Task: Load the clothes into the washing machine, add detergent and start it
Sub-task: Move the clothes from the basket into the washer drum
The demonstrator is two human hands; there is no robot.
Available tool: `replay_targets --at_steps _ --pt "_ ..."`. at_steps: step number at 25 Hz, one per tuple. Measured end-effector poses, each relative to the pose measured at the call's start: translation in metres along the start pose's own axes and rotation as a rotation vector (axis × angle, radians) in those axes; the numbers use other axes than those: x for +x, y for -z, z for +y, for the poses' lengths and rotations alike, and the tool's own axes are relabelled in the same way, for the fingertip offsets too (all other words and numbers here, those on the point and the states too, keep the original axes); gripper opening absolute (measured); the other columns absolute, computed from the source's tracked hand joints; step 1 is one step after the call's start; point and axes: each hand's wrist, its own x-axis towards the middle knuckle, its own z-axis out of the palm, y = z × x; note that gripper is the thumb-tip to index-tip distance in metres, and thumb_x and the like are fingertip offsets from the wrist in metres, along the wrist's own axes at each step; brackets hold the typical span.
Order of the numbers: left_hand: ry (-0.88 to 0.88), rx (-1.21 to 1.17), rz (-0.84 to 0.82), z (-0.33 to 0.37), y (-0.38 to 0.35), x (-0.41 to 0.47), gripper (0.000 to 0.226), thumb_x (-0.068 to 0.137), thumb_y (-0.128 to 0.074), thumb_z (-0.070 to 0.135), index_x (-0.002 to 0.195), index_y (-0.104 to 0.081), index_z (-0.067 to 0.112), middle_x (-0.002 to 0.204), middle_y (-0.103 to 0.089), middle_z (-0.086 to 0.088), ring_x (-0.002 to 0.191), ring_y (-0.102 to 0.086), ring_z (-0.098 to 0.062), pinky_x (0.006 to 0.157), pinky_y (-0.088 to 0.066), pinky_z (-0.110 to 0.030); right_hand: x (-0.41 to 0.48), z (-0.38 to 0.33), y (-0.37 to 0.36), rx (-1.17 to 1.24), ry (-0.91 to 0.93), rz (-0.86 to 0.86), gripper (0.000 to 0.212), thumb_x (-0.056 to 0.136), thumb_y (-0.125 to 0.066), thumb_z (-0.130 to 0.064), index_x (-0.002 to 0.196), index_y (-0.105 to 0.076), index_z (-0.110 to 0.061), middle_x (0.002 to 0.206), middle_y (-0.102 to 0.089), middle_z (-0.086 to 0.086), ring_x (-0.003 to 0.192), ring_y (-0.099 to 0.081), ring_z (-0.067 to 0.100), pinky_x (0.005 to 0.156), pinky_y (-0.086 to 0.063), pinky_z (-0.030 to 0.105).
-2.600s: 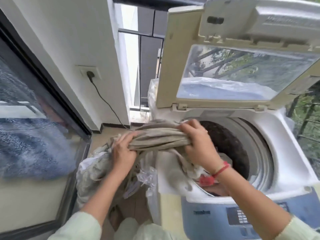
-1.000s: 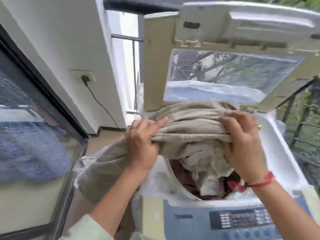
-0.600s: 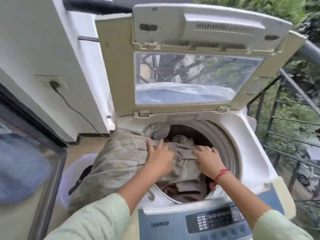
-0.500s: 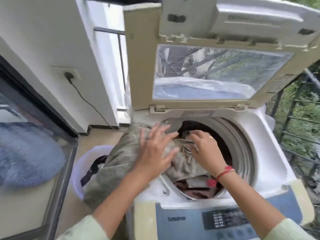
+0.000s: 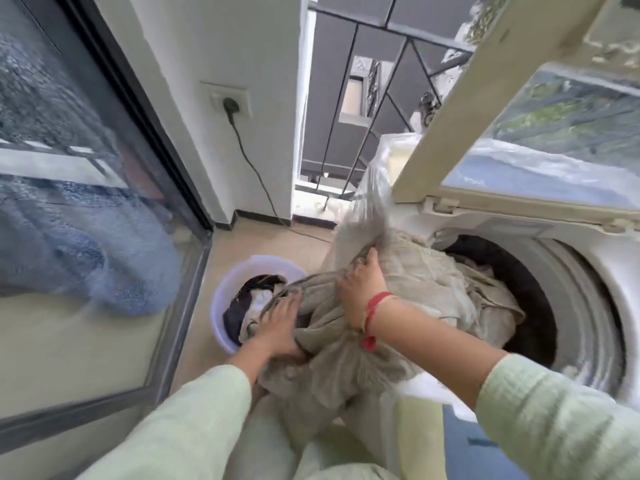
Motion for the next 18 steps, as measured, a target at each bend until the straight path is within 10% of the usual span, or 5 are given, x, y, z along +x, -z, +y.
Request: replay_targets --at_steps 5,9,13,18 --pt "0.055 -0.445 0.372 0.015 -0.020 0.015 0.040 0.084 -0.046 0.049 0.122 -0.050 0.039 0.124 -0.061 0.003 0.117 -0.055 -0.023 0.099 -0.043 -0.041 -0.024 0.011 -0.016 0.219 0.112 0.409 0.023 0.090 -0.041 -0.016 0.099 -0.061 -0.021 0.106 -0.065 0.003 0.098 -0.059 0.025 0.086 -0.034 0.039" --pt "0.128 -0.754 0.969 0.060 0.034 -0.039 0.014 0.085 -0.048 0.022 0.089 -0.057 0.031 0.085 -0.066 0.006 0.087 -0.061 -0.028 0.078 -0.049 -0.047 -0.074 0.052 -0.031 0.471 0.060 0.741 0.031 0.072 -0.054 -0.017 0.101 -0.057 -0.028 0.095 -0.060 -0.004 0.089 -0.056 0.024 0.083 -0.038 0.041" --pt "-0.307 -0.312 1.509 0.187 0.134 -0.112 0.019 0.079 -0.056 0.008 0.095 -0.056 0.018 0.084 -0.056 -0.006 0.083 -0.047 -0.025 0.072 -0.034 -0.036 -0.158 0.136 -0.060 0.763 -0.095 1.241 0.044 0.066 -0.051 -0.015 0.110 -0.054 -0.022 0.096 -0.055 0.002 0.089 -0.050 0.027 0.079 -0.039 0.039" --pt "-0.486 0.058 1.288 0.357 0.146 -0.095 0.026 0.065 -0.071 0.021 0.090 -0.062 0.023 0.082 -0.058 0.000 0.082 -0.051 -0.025 0.075 -0.031 -0.035 -0.208 0.239 -0.165 0.677 -0.557 1.432 0.044 0.071 -0.047 -0.003 0.114 -0.049 -0.013 0.109 -0.058 0.018 0.098 -0.050 0.033 0.087 -0.038 0.046"
